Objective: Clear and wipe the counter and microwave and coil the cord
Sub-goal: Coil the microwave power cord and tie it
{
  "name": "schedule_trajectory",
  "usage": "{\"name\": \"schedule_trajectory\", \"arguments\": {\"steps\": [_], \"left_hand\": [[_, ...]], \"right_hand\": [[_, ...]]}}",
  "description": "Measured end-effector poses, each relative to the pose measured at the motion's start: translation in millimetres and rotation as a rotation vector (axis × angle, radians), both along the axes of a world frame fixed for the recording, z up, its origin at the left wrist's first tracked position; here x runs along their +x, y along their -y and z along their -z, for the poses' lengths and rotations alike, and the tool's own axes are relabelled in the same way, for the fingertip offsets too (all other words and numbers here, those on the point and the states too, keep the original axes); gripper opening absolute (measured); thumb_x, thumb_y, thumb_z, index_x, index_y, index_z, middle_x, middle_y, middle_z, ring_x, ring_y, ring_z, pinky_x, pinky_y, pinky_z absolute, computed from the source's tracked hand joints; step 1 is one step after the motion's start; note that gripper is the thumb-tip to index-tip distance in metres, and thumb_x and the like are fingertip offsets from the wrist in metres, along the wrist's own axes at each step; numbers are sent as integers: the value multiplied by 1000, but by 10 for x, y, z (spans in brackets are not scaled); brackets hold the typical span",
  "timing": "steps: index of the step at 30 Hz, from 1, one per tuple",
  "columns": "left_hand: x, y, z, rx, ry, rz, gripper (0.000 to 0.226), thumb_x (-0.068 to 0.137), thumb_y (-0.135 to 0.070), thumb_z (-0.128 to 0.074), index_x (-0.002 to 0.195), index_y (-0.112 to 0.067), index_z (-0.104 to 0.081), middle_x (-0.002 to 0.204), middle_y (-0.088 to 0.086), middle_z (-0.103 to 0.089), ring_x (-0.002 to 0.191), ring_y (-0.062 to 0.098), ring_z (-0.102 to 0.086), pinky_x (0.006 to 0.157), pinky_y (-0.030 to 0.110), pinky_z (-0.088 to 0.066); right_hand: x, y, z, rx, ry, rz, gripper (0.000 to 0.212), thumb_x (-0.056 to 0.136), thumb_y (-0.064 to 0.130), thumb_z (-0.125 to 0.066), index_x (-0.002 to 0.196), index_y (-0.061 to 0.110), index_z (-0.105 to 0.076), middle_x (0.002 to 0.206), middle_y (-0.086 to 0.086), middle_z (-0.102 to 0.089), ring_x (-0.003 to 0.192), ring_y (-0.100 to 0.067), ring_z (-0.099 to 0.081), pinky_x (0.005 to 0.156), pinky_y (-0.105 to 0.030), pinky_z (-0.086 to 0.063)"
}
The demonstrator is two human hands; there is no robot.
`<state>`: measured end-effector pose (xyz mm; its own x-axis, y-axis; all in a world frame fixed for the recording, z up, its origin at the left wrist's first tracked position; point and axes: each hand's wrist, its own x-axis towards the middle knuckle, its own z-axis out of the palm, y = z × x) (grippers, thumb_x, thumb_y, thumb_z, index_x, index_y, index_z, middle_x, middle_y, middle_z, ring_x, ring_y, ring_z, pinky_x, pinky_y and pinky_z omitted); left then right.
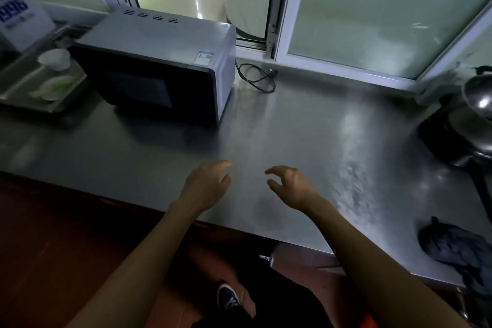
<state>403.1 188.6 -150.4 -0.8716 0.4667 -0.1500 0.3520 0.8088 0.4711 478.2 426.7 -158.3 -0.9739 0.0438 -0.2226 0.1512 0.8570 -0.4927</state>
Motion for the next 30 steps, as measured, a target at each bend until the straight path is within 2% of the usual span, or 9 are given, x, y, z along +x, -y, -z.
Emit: {"name": "schedule_trajectory", "arguments": {"steps": [9, 13, 16, 19, 24, 27, 30], "left_hand": [[-503, -81, 76, 16, 27, 24, 42, 95, -37, -56, 135, -23, -59, 137, -1, -60, 126, 22, -56, 103, 34, -45], [-881, -265, 74, -13, 57, 64, 48, 93, -43, -50, 136, -23, -58, 138, 0, -59, 128, 21, -54, 106, 33, -43], [-1184, -468, 88, -37, 75, 62, 45, 94, -40, -53, 136, -23, -59, 138, 0, -59, 129, 21, -53, 107, 35, -43], [-1453, -641, 156, -12, 84, 78, 61, 86, -54, -41, 133, -21, -60, 134, 3, -62, 124, 23, -57, 104, 40, -46], [-1826, -967, 188, 23, 82, 100, 45, 96, -33, -58, 136, -14, -58, 137, 9, -59, 128, 27, -53, 108, 37, -40], [-2045, -1180, 202, 42, 61, 109, 48, 98, -34, -55, 142, -17, -51, 144, 4, -53, 133, 23, -47, 111, 33, -35], [-2276, -1362, 283, 93, 78, 100, 49, 98, -35, -53, 143, -17, -49, 144, 2, -53, 133, 21, -47, 112, 35, -37]], "right_hand": [[-530, -104, 196, -32, 45, 30, 35, 100, 28, -55, 133, 16, -60, 140, -5, -58, 127, -23, -54, 106, -34, -42], [-810, -291, 309, -47, 60, 92, 35, 101, 30, -54, 133, 19, -60, 140, -3, -58, 125, -22, -55, 103, -33, -43], [-1056, -448, 390, -58, 70, 130, 35, 101, 32, -53, 134, 22, -60, 141, -1, -57, 123, -21, -56, 102, -35, -46], [-1322, -573, 453, -79, 76, 153, 35, 100, 29, -54, 134, 19, -60, 141, -3, -57, 123, -23, -56, 101, -34, -44], [-1720, -741, 503, -104, 66, 194, 40, 100, 27, -55, 138, 17, -55, 140, -7, -57, 124, -26, -56, 103, -38, -46], [-1974, -860, 512, -79, 44, 209, 41, 99, 27, -56, 139, 17, -54, 141, -8, -57, 125, -27, -55, 103, -37, -44], [-2275, -985, 530, -60, 4, 223, 41, 98, 26, -57, 138, 16, -55, 140, -9, -58, 127, -28, -54, 105, -39, -43]]}}
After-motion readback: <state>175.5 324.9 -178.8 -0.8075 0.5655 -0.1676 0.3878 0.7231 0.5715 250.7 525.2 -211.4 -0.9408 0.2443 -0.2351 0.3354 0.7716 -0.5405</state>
